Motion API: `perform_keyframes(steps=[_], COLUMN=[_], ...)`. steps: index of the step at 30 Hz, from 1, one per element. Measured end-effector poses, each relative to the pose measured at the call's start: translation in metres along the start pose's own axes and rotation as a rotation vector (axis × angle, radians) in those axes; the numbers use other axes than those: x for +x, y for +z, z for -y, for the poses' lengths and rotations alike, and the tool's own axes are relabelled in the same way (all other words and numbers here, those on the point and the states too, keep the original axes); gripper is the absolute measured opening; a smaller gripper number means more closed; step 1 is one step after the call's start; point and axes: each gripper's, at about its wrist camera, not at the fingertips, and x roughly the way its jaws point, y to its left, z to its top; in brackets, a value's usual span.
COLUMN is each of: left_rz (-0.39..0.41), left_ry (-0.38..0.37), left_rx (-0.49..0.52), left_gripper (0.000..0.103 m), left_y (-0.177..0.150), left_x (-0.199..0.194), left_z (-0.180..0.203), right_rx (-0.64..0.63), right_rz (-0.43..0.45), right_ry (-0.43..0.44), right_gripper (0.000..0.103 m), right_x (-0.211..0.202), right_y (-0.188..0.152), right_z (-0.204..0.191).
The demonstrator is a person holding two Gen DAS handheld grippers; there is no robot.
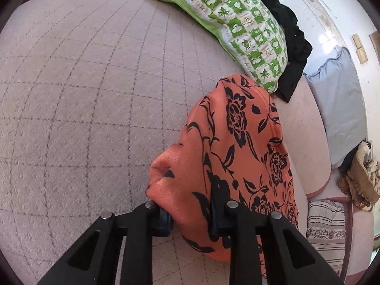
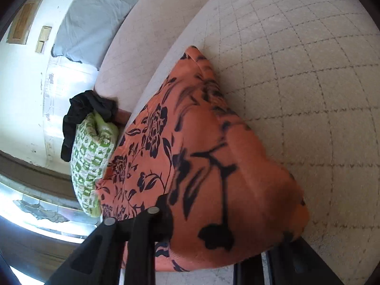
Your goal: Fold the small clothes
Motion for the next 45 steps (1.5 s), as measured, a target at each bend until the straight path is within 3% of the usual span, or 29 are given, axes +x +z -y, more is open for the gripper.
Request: perform_keyframes(steps=[4, 11, 15, 18, 20, 22, 24, 27, 29, 30, 33, 38, 40, 45], left_rz=[0.025, 0.021, -0.06, -0.094, -0.109, -0.111, -0.079, 0.096, 0.21, 0.238, 0.226, 0.022, 0.001, -0.012], left_ry=[-0.036, -0.077, -0.023, -0.062, -0.069, -0.064, -0.033, 0.068, 0.124, 0.141, 0.167, 0.286, 0.314, 0.3], left_rx=[0.006, 0.013, -0.062, -0.137, -0.113, -0.106, -0.078, -0.024, 0.039, 0.076, 0.198, 0.384, 0.405, 0.398], left_gripper=[0.021, 0.02, 0.025, 0.028, 0.028, 0.029, 0.034, 0.036, 0.048, 0.055, 0.055, 0.055, 0.058, 0.064], left_y=[-0.004, -0.029, -0.044, -0.04, -0.038, -0.034, -0.028, -0.019, -0.012, -0.009, -0.011, -0.028, -0.029, -0.027], left_x=[-0.015, -0.054, -0.05, -0.044, -0.044, -0.047, -0.054, -0.089, -0.108, -0.113, -0.106, -0.055, -0.048, -0.047], left_z=[0.0, -0.008, -0.031, -0.043, -0.042, -0.043, -0.041, -0.04, -0.033, -0.03, -0.015, 0.001, -0.001, -0.005], right_rx=[-0.234, -0.311, -0.251, -0.09, 0.012, 0.017, -0.013, -0.108, -0.235, -0.309, -0.44, -0.636, -0.669, -0.687], right_rz=[0.105, 0.179, 0.084, -0.056, -0.078, -0.03, 0.076, 0.224, 0.271, 0.251, 0.162, -0.097, -0.171, -0.29], right_ry=[-0.086, -0.063, -0.076, -0.136, -0.102, -0.142, -0.198, -0.282, -0.29, -0.28, -0.183, -0.073, -0.055, -0.08], right_gripper=[0.02, 0.019, 0.023, 0.03, 0.035, 0.056, 0.062, 0.061, 0.061, 0.061, 0.059, 0.055, 0.055, 0.055], right_x=[-0.015, -0.056, -0.065, -0.051, -0.056, -0.075, -0.104, -0.133, -0.138, -0.131, -0.095, 0.014, 0.06, 0.149], right_y=[-0.012, -0.027, -0.027, -0.021, -0.018, -0.018, -0.019, -0.019, -0.021, -0.023, -0.035, -0.069, -0.078, -0.086], right_z=[-0.038, -0.047, -0.031, -0.002, 0.014, 0.016, 0.016, 0.0, -0.026, -0.043, -0.091, -0.181, -0.212, -0.249])
